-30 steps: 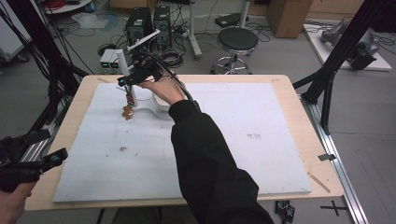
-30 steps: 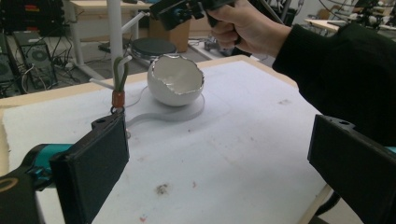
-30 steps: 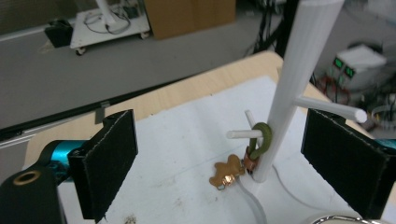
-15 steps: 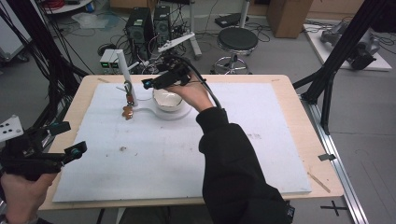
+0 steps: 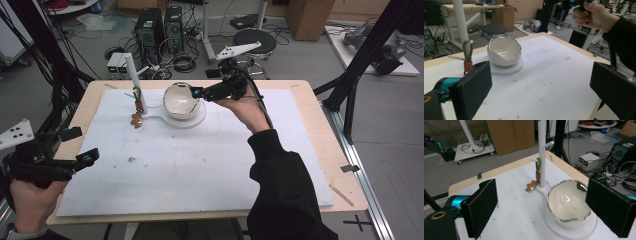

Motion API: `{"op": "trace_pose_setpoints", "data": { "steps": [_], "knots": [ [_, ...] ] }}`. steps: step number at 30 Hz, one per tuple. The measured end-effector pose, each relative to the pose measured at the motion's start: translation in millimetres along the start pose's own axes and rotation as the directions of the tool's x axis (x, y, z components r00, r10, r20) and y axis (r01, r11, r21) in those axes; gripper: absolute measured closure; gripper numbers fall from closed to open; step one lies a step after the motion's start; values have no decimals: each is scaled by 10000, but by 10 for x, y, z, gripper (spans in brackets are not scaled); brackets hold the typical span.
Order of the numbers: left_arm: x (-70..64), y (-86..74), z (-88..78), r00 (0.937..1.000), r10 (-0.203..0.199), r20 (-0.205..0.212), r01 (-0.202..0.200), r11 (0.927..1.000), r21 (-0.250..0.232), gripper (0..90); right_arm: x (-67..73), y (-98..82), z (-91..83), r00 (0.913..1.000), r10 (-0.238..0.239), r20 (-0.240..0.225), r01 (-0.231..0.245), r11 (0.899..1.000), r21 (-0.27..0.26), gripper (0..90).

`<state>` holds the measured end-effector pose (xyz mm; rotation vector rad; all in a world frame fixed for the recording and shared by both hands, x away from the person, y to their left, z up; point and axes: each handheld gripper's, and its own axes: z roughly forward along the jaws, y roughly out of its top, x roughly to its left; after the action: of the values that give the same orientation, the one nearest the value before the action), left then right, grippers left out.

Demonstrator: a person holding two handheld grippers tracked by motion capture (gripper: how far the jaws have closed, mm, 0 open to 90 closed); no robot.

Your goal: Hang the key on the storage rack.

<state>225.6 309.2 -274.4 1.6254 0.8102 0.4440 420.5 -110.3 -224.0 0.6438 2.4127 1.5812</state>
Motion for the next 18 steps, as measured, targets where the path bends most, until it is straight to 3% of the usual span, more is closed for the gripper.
{"op": "trace_pose_setpoints", "data": {
  "steps": [18],
  "knots": [
    [55, 25, 189, 9999, 25, 157, -24, 10000, -59, 46, 61, -460, -711, 9981, 427, 454, -401, 9976, -569, 100]
  ]
}}
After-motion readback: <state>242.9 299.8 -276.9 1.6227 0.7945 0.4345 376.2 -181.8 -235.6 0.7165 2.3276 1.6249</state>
